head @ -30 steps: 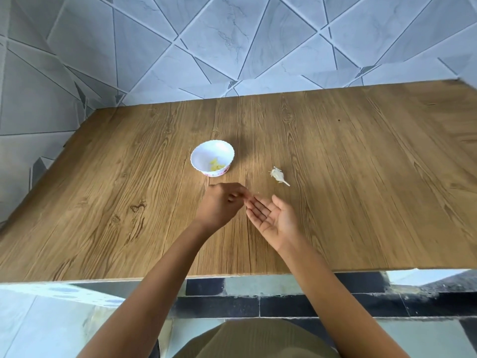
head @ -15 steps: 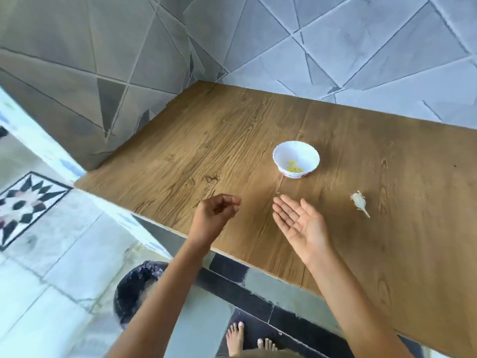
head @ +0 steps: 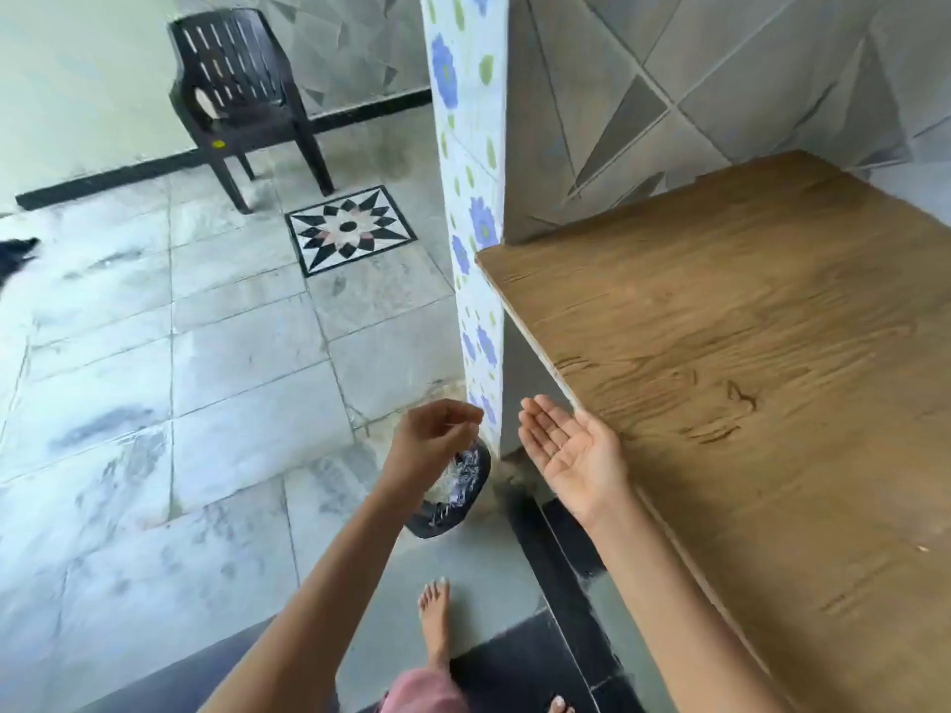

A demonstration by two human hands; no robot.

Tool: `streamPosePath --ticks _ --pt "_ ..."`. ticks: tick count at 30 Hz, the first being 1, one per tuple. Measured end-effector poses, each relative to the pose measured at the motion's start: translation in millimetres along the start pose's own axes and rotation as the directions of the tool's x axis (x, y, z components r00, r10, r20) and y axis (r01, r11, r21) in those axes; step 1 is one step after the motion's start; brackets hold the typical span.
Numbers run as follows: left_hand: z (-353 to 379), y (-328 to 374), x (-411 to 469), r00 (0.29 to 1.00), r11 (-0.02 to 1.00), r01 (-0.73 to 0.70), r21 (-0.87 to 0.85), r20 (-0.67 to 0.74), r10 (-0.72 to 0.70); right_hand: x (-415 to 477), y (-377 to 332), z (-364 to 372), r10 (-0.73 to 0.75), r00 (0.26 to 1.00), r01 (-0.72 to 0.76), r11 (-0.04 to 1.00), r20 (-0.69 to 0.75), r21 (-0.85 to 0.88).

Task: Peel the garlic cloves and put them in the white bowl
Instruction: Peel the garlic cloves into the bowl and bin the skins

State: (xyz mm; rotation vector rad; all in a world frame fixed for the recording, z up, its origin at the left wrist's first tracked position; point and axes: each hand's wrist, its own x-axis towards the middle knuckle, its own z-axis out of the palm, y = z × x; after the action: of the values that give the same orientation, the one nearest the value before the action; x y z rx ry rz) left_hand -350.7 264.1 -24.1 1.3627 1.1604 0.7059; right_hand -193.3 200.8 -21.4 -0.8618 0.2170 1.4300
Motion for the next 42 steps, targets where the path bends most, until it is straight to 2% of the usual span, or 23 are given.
streamPosePath --ticks 6,11,18,21,25,27,33,37,39,40,42 --pt "-61.9 -51.4 87.5 0.990 0.991 0.133 -0.010 -0.046 -0.133 112.0 52.5 47.6 0.091 0.990 -0.099 0.992 -0.106 -0.076" --pt "-96.7 -140.1 183.6 0.961 0.968 0.252 -0.012 -0.114 -0.252 241.3 109.2 48.8 0.120 0.961 -0.158 0.977 -0.248 -0.142" --pt "-96.1 -325.0 292.3 0.877 0.912 0.410 -0.013 -0.270 -0.398 423.8 192.0 -22.3 0.136 0.921 -0.256 0.918 -0.366 -0.304" --pt "-79.2 -417.2 320.6 0.875 0.888 0.456 0.068 -0.217 -0.432 491.3 230.7 -76.0 0.202 0.893 -0.356 0.864 -0.402 -0.357" --pt "-63.6 -496.6 333.2 0.849 0.844 0.520 0.129 -0.180 -0.496 544.0 259.2 -129.3 0.287 0.861 -0.446 0.824 -0.420 -0.351" --pt "-57.9 -518.7 333.0 0.837 0.836 0.536 0.115 -0.195 -0.511 558.4 265.5 -148.4 0.311 0.856 -0.465 0.813 -0.412 -0.352" --pt "-43.8 -534.7 328.6 0.882 0.867 0.470 0.163 -0.125 -0.455 567.9 270.0 -175.1 0.355 0.830 -0.521 0.767 -0.430 -0.374" --pt "-39.6 -533.6 329.7 0.890 0.870 0.455 0.191 -0.132 -0.437 565.8 272.4 -175.2 0.341 0.813 -0.545 0.731 -0.471 -0.411" --pt "-35.5 -526.5 328.7 0.911 0.900 0.409 0.151 -0.136 -0.391 567.1 273.2 -178.0 0.314 0.821 -0.530 0.728 -0.476 -0.435" --pt "-32.5 -521.8 326.0 0.928 0.926 0.366 0.092 -0.103 -0.357 568.3 273.7 -181.1 0.329 0.817 -0.534 0.740 -0.473 -0.409" --pt "-24.8 -522.5 316.1 0.953 0.954 0.301 -0.013 0.051 -0.300 568.9 273.4 -178.4 0.394 0.816 -0.537 0.788 -0.424 -0.302"
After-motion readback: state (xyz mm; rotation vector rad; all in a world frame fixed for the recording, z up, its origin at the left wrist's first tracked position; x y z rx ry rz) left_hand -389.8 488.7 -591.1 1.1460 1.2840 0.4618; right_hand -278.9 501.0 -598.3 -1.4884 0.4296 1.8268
